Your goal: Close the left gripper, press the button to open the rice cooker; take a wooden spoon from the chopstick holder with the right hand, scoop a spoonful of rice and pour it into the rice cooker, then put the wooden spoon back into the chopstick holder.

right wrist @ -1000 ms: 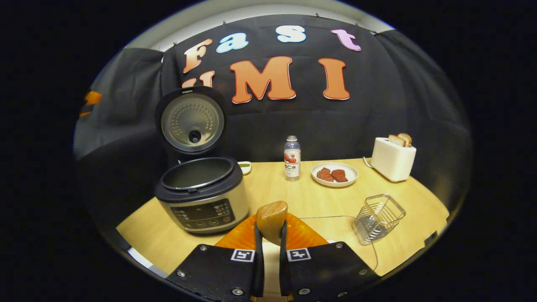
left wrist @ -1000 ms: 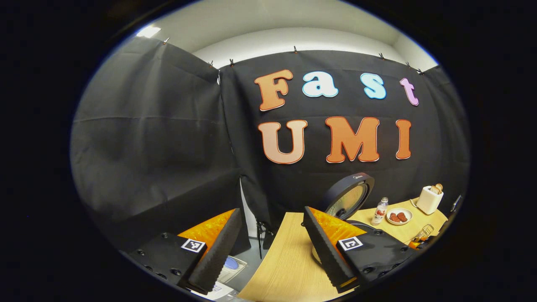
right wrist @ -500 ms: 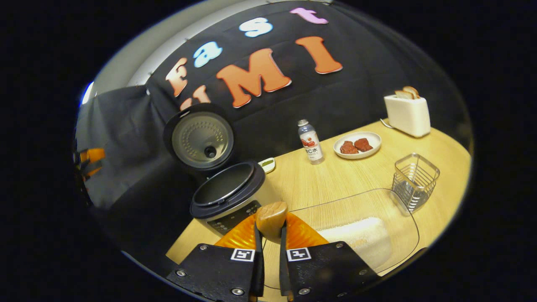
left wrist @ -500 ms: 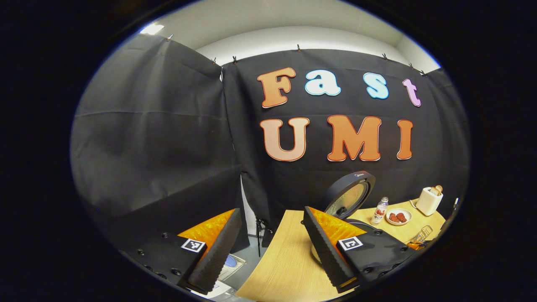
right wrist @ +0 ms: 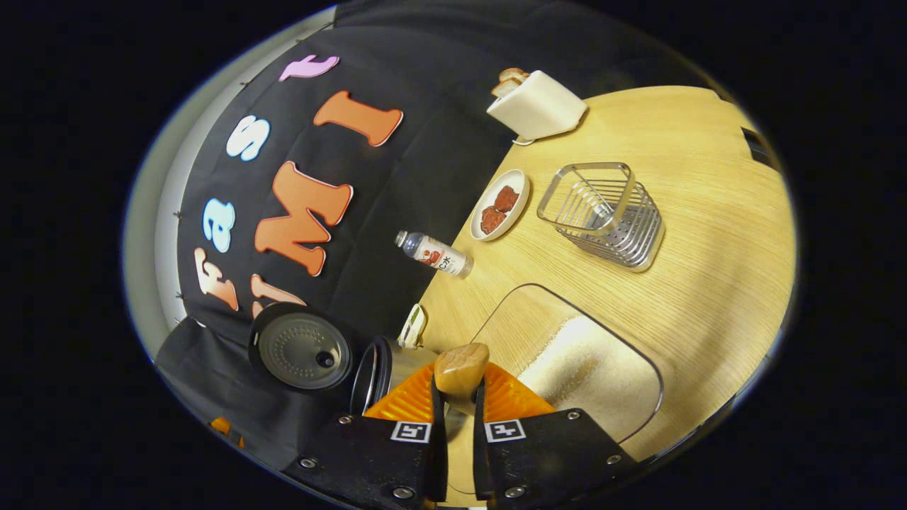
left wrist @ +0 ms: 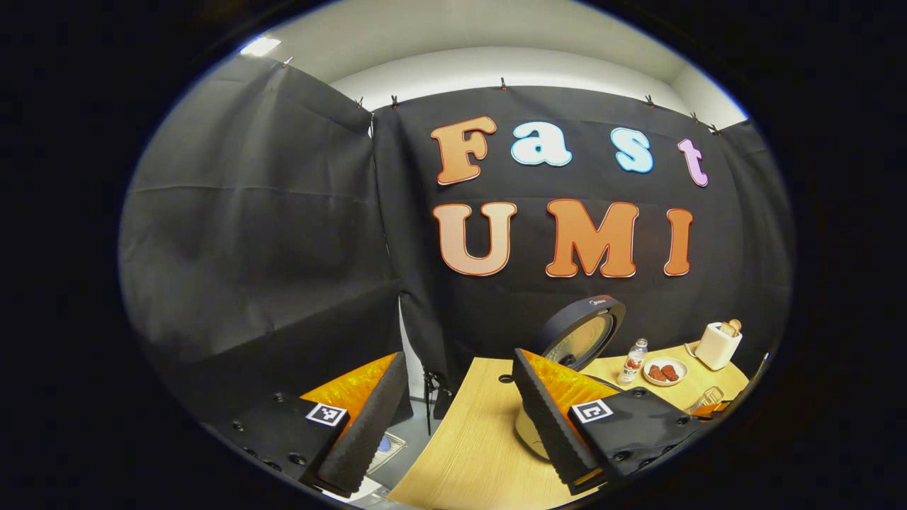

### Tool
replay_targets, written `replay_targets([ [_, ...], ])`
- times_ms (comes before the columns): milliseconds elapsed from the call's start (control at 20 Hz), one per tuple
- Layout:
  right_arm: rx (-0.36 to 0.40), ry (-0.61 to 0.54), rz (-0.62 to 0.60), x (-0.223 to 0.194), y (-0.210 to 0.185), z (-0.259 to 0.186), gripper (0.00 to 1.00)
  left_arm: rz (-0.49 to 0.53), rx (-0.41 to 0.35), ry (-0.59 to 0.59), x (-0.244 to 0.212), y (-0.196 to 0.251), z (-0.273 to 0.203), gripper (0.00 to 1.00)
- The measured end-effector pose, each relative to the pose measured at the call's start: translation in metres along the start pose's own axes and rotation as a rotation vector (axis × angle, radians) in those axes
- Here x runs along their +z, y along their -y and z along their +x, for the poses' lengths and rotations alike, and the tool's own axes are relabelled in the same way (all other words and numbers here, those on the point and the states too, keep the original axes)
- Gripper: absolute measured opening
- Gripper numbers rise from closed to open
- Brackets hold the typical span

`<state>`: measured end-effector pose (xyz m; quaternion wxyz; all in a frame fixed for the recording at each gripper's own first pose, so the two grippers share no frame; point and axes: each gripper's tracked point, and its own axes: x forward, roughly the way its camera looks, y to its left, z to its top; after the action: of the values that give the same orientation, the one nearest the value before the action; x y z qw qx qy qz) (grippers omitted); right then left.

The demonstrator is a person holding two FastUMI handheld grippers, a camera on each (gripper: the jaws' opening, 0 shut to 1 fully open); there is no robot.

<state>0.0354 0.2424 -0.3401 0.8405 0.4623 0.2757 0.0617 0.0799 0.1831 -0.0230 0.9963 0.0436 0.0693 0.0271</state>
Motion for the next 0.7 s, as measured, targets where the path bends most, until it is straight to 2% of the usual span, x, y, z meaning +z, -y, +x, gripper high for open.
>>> replay_targets([
  [50, 0.003, 0.008, 0.042, 0.005, 0.002, -0.002, 0.13, -0.004, -0.003, 0.001, 0.001, 0.002, 0.000, 0.94],
  [100, 0.009, 0.020, 0.085, 0.009, 0.001, -0.004, 0.13, -0.008, -0.007, 0.003, 0.001, 0.004, 0.001, 1.00],
  [300, 0.001, 0.055, 0.171, 0.025, 0.007, -0.010, 0.13, -0.009, -0.021, 0.017, 0.010, 0.011, 0.003, 0.99],
  [350, 0.001, 0.062, 0.183, 0.030, 0.008, -0.014, 0.13, -0.007, -0.025, 0.025, 0.014, 0.014, 0.004, 0.94],
  [400, 0.004, 0.068, 0.198, 0.035, 0.005, -0.018, 0.13, -0.005, -0.029, 0.031, 0.015, 0.016, 0.003, 0.94],
  [450, 0.012, 0.076, 0.220, 0.042, 0.003, -0.022, 0.13, -0.003, -0.035, 0.035, 0.016, 0.019, 0.004, 1.00],
  [700, 0.041, 0.114, 0.292, 0.065, -0.015, -0.039, 0.13, -0.009, -0.054, 0.042, 0.018, 0.027, 0.004, 1.00],
])
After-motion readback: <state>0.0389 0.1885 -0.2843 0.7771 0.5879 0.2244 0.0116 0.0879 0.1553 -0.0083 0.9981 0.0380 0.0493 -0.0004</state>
